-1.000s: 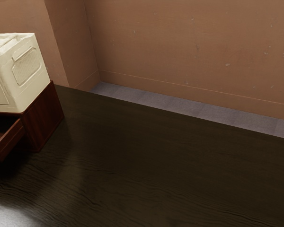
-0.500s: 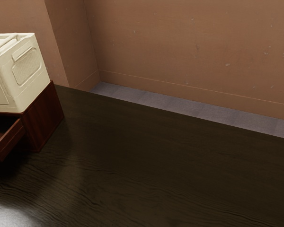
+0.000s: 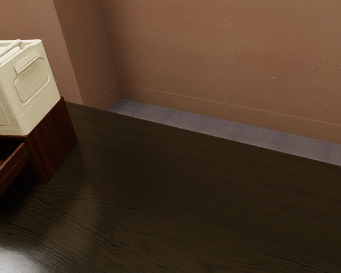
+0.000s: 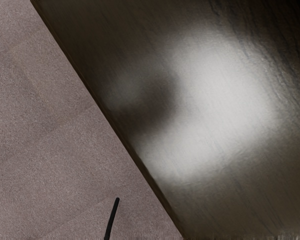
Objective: Push the drawer handle with one arm to close the drawer
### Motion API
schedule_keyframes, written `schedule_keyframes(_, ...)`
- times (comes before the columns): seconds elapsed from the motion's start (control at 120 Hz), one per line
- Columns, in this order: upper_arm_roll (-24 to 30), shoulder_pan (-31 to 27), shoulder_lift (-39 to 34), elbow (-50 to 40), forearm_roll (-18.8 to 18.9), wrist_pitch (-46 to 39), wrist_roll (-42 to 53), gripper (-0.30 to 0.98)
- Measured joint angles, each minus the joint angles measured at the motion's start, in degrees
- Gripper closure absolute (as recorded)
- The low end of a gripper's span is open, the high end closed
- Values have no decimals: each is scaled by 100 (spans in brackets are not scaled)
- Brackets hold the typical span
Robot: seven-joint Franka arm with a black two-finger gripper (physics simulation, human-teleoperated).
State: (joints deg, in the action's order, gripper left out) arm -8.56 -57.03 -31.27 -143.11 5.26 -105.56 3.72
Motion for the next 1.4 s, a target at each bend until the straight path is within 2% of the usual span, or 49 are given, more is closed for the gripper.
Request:
schedule_keyframes(0.067,-1,-10,292,202,330,82,168,0)
schedule_keyframes(0.183,-45,-17,817,503,698,7,612,0)
schedule_keyframes(0.492,-41,-8,1217,149,873,-1561,2399,0)
schedule_keyframes(0.767,11,66,1568,38,274,-2606,3910,0)
schedule_keyframes(1.075,25,175,1605,-90,-527,-3129,5556,5)
schedule_keyframes(1.15,25,177,1640,-95,-671,-3172,5892,13)
schedule_keyframes(1.4,46,239,1698,-91,-834,-3241,6756,57)
